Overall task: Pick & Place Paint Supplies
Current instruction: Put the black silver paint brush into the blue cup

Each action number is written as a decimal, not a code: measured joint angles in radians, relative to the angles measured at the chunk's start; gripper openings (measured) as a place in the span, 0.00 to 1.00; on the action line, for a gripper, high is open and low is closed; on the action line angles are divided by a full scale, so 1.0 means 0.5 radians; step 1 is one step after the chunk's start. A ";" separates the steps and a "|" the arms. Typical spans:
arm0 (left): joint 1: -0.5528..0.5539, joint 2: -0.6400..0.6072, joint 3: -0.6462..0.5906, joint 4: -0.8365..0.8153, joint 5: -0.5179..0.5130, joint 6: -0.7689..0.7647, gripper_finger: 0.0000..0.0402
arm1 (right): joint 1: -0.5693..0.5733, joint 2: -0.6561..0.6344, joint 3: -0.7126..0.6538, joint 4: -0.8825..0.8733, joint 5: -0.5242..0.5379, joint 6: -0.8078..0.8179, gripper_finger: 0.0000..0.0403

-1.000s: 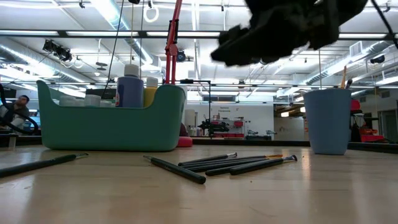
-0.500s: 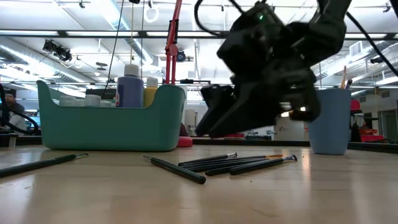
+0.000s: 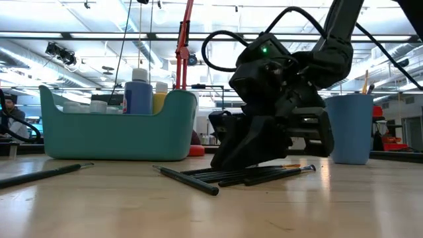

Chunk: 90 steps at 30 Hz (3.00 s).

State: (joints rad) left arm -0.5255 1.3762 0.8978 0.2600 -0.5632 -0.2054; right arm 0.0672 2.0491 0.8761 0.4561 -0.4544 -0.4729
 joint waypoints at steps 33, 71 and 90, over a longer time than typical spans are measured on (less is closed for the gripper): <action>0.000 0.001 0.001 -0.001 0.000 -0.001 0.20 | 0.019 -0.296 -0.011 0.047 -0.109 0.147 0.02; 0.000 0.000 0.001 0.002 -0.002 0.037 0.20 | 0.115 -2.010 -0.008 -2.697 1.724 -0.208 0.03; 0.000 0.001 0.001 0.002 -0.002 0.037 0.20 | 0.177 -2.003 0.202 -3.238 1.977 -0.288 0.02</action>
State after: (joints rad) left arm -0.5255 1.3766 0.8982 0.2607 -0.5640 -0.1871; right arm 0.1559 1.0477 0.9769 -1.1630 0.5342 -0.6169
